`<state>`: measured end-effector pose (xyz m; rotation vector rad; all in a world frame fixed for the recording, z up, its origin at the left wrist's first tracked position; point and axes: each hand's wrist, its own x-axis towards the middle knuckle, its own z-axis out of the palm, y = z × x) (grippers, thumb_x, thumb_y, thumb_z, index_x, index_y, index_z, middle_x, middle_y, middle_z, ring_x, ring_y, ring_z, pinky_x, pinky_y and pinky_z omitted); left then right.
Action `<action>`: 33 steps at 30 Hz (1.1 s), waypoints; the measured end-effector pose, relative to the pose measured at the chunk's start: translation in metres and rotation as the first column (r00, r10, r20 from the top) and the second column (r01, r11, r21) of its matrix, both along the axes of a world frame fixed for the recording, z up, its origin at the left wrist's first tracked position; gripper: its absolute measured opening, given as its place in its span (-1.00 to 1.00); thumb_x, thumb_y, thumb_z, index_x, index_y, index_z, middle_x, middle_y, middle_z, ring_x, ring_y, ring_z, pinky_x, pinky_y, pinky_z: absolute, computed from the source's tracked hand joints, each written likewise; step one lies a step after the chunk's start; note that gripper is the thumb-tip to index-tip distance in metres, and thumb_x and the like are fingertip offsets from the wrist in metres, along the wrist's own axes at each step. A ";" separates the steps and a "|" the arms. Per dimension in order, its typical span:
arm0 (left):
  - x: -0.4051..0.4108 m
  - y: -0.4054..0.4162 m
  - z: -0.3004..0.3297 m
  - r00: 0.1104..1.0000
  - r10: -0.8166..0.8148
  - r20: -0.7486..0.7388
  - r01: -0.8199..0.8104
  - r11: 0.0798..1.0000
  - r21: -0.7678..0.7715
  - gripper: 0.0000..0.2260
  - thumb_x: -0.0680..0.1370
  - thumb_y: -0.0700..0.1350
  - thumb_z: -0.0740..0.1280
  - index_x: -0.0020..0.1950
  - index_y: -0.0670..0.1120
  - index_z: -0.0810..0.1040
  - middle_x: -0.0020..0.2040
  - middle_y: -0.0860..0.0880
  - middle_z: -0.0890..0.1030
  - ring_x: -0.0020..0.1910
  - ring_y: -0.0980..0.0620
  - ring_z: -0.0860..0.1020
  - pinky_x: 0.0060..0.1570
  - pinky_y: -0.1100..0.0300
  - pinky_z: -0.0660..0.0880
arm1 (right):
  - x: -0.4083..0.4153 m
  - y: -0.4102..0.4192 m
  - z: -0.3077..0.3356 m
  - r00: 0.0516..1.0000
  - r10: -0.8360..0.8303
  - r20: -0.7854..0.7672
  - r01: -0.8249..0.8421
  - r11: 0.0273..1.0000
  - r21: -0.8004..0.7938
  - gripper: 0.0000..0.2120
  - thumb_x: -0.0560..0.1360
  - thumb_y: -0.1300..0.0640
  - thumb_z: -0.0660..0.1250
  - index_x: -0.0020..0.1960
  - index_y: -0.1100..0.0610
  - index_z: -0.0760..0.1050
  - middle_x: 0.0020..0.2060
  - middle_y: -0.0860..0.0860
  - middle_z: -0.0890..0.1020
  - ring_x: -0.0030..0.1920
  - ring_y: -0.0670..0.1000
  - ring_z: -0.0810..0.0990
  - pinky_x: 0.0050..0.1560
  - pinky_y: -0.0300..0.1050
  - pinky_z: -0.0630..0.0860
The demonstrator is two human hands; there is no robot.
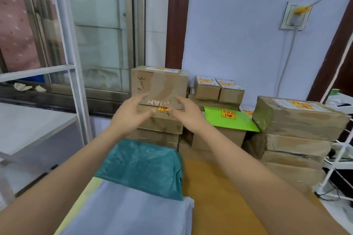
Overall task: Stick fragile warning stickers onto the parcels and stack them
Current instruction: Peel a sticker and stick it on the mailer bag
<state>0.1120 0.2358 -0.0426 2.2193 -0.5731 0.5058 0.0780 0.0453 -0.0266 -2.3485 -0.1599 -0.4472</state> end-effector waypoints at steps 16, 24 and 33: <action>-0.033 0.004 -0.073 0.991 0.031 -0.134 -0.013 0.991 0.132 -0.35 0.39 0.38 0.14 0.39 0.08 0.41 0.35 0.06 0.47 0.33 0.06 0.41 0.28 0.08 0.38 | -0.028 -0.008 -0.058 0.992 0.050 -0.115 -0.060 0.995 -0.080 -0.50 0.56 0.04 0.27 0.46 0.16 0.30 0.39 0.08 0.40 0.38 0.03 0.36 0.38 -0.14 0.25; -0.021 0.002 -0.074 0.981 0.071 -0.181 -0.046 0.989 0.137 -0.49 0.54 0.16 0.26 0.44 0.01 0.34 0.41 -0.02 0.41 0.36 -0.02 0.38 0.30 -0.01 0.37 | -0.028 -0.012 -0.070 0.984 0.016 -0.178 -0.034 0.995 -0.097 -0.48 0.57 0.03 0.25 0.48 0.16 0.26 0.40 0.08 0.36 0.38 0.06 0.35 0.37 -0.13 0.27; 0.006 -0.020 -0.057 0.993 0.112 -0.036 -0.098 0.957 0.273 -0.45 0.56 0.08 0.27 0.49 -0.03 0.23 0.50 -0.03 0.23 0.47 -0.03 0.19 0.35 0.03 0.28 | -0.004 -0.016 -0.070 0.996 -0.037 -0.087 0.027 0.993 -0.112 -0.48 0.56 0.05 0.24 0.48 0.15 0.25 0.41 0.02 0.30 0.41 0.03 0.28 0.40 -0.10 0.25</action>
